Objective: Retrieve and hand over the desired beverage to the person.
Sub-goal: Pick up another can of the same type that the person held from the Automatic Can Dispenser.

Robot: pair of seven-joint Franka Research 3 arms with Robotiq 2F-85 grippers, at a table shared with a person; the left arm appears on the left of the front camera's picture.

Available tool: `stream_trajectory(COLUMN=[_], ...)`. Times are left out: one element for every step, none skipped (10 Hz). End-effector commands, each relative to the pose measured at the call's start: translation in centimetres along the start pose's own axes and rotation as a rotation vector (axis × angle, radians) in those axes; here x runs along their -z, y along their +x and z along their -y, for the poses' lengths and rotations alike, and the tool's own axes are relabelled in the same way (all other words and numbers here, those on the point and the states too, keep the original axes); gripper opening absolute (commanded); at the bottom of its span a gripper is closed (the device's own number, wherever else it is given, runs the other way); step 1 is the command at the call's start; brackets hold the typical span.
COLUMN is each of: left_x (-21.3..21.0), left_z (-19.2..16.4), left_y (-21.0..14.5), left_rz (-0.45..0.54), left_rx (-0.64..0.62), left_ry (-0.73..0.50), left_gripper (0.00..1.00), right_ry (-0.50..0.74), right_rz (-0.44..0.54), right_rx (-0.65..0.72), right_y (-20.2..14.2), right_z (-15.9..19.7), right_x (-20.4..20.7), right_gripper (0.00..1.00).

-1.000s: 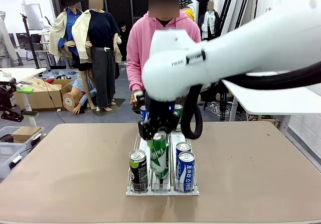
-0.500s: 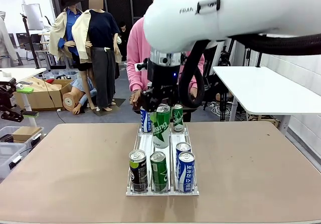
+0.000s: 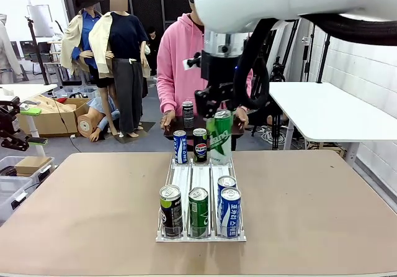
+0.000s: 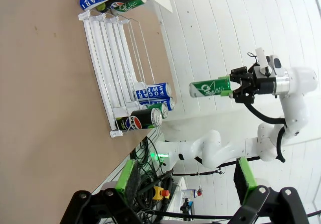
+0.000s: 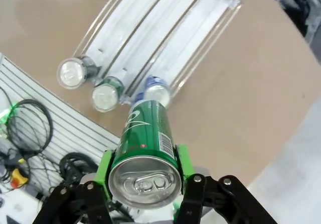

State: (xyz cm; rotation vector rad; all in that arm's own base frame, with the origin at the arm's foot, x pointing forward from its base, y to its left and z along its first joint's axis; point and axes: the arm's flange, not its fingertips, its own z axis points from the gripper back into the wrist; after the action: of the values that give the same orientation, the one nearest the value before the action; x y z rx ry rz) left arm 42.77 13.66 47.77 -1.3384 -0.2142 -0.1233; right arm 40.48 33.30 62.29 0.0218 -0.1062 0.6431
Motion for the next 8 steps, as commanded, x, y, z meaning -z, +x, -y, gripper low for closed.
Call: stream_trajectory(left_x=[0.0,0.0,0.0,0.0,0.0,0.0,0.0,0.0], left_z=[0.2,0.2,0.2,0.2,0.2,0.2,0.2,0.2], left_y=[-0.3,-0.3,-0.3,-0.3,-0.3,-0.3,-0.3,-0.3], left_rz=[0.007,0.007,0.007,0.007,0.007,0.007,0.007,0.007], left_rx=[0.003,0.003,0.003,0.003,0.003,0.003,0.003,0.003], left_ry=[0.002,0.002,0.002,0.002,0.002,0.002,0.002,0.002], left_gripper=[1.00,1.00,1.00,1.00,1.00,1.00,1.00,1.00], right_ry=[-0.015,-0.008,0.009,0.016,0.028,0.040,0.046,0.054], right_rz=[0.029,0.046,0.060,0.058,0.059,0.060,0.066,0.077], right_rx=[0.020,0.035,0.048,0.057,0.068,0.074,0.077,0.078], right_y=[-2.1,-3.1,-4.3,-5.7,-6.7,-7.7,-8.6,-9.5], right_z=[3.4,5.1,6.4,8.2,9.7,11.0,12.1,13.1], right_x=[-0.6,-0.6,-0.7,-0.6,-0.5,-0.3,-0.3,-0.4], right_gripper=[0.23,0.23,0.23,0.23,0.23,0.23,0.23,0.23])
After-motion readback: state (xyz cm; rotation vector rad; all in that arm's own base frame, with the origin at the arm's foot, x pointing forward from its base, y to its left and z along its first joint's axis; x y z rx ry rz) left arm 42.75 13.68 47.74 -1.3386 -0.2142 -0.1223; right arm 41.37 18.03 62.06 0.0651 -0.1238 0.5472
